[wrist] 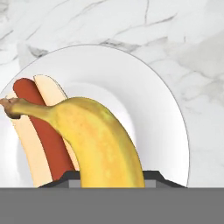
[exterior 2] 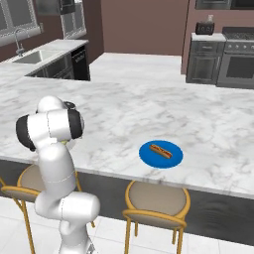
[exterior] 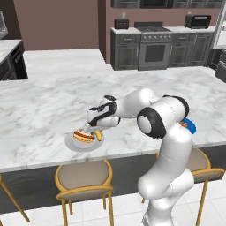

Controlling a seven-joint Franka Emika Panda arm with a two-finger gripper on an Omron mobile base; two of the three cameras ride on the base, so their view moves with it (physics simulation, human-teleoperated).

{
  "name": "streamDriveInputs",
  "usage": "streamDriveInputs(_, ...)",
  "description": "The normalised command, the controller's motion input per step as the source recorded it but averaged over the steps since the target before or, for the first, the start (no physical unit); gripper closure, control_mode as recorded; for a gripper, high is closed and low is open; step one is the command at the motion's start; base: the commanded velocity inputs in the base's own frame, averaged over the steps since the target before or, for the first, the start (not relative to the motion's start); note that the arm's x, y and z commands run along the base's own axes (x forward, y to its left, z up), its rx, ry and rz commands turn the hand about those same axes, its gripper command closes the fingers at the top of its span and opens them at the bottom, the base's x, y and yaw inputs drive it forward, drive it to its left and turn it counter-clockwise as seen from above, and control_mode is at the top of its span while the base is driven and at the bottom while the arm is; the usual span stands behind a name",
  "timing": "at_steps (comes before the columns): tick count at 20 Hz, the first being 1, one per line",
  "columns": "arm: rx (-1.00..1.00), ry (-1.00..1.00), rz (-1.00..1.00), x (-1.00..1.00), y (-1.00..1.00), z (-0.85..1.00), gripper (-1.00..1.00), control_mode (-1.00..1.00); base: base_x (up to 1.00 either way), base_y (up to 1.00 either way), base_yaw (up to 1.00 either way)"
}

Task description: Pick up the banana and pear from the fridge and place one fruit on each plate on the dining counter.

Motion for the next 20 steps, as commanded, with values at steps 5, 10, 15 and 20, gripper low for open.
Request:
streamDriveInputs(5,0.01,0.00,0.00,0.02,0.04,-0.13,-1.00,-1.00,0.00,0.00,0.00)
streamDriveInputs(10,0.01,0.00,0.00,0.06,0.01,-0.08,-1.00,-1.00,0.00,0.00,0.00)
streamDriveInputs(15,0.05,-0.02,0.00,0.00,0.00,0.11,-1.00,-1.00,0.00,0.00,0.00)
streamDriveInputs(20,0.06,-0.06,0.00,-0.12,0.05,0.52,-1.00,-1.00,0.00,0.00,0.00)
